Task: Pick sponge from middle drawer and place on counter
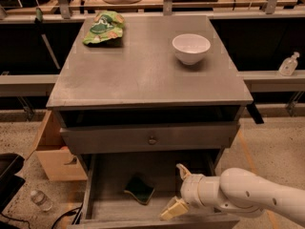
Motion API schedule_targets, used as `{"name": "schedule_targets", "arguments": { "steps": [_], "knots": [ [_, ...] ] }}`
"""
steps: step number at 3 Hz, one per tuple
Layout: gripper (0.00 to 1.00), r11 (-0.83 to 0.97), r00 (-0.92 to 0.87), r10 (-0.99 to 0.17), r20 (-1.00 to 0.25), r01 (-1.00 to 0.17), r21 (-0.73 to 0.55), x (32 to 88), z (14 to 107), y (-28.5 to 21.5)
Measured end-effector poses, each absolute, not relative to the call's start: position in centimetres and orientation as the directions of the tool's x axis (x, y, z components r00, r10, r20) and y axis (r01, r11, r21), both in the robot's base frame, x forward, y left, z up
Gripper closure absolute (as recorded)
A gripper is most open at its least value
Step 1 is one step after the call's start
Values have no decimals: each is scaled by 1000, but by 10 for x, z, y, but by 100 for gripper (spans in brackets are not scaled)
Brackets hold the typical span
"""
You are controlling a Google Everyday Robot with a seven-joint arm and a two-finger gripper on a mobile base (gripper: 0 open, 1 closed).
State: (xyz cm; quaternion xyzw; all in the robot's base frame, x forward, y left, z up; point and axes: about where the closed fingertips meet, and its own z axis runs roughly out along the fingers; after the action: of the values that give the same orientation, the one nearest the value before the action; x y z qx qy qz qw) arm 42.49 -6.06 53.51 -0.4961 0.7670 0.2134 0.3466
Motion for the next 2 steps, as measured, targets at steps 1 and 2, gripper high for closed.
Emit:
{"name": "schedule_targets", "arguments": {
  "steps": [1,2],
  "knots": [
    [0,417,-268,-613,-743,-909,-17,425,535,-61],
    [0,398,-253,-626,-738,-917,-23,435,528,-44]
  ]
}}
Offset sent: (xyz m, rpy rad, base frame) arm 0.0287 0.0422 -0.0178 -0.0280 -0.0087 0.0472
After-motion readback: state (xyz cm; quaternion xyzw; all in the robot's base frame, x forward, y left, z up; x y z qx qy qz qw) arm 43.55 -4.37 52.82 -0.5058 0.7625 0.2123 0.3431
